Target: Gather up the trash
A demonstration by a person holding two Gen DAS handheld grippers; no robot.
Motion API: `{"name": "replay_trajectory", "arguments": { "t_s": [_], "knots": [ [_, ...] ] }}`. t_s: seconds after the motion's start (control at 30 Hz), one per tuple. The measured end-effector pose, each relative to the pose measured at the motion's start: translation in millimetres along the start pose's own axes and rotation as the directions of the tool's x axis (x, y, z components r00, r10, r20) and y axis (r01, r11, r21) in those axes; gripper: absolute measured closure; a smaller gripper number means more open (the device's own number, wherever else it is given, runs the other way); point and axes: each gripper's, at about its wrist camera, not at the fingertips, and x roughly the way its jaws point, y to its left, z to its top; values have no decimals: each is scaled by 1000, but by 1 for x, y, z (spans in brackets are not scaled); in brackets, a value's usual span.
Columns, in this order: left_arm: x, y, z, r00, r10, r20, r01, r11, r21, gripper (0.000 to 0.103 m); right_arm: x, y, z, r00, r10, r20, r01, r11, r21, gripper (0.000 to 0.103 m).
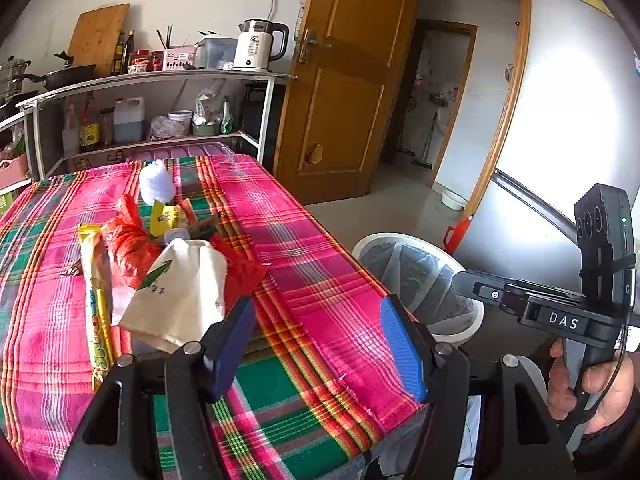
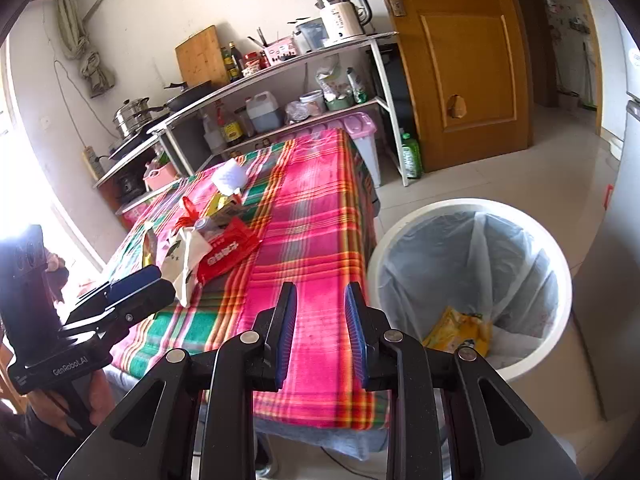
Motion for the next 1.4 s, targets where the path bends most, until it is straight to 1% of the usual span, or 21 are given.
{"name": "replay_trajectory", "arguments": {
  "t_s": [0.33,0.57,0.7,0.8,0.87,1.0,1.1,1.17,1.23,1.37,1.4],
  "knots": [
    [-22,37,-10,995,100,29,-98,994,-46,36,16,29,-3,998,59,-38,-60,998,-36,77],
    [-30,73,-10,981,191,43,-186,977,-100,36,30,45,1,993,96,-63,-99,993,-58,77],
    [-30,96,-12,968,251,26,-245,959,-141,36,40,56,4,991,107,-79,-112,991,-73,77],
    [-25,112,-14,961,277,4,-272,947,-170,36,47,63,5,989,112,-91,-120,989,-82,77],
    [-21,121,-15,960,280,-13,-277,943,-184,36,51,68,6,989,115,-98,-123,988,-89,77],
    [-15,131,-21,963,266,-54,-271,942,-199,44,60,75,10,986,127,-111,-137,986,-93,77],
    [-11,132,-23,965,251,-76,-261,945,-195,51,67,81,14,982,145,-121,-157,983,-97,77],
    [-8,131,-23,967,240,-86,-252,949,-190,54,73,87,16,979,159,-129,-172,980,-100,77],
    [-5,131,-25,966,237,-104,-253,950,-183,60,79,94,17,975,172,-138,-187,977,-104,77],
    [-1,130,-29,968,220,-120,-239,954,-178,70,95,106,19,968,188,-164,-208,972,-114,77],
    [-1,130,-30,969,216,-122,-236,956,-176,74,99,109,20,967,189,-171,-210,971,-114,77]
  ]
}}
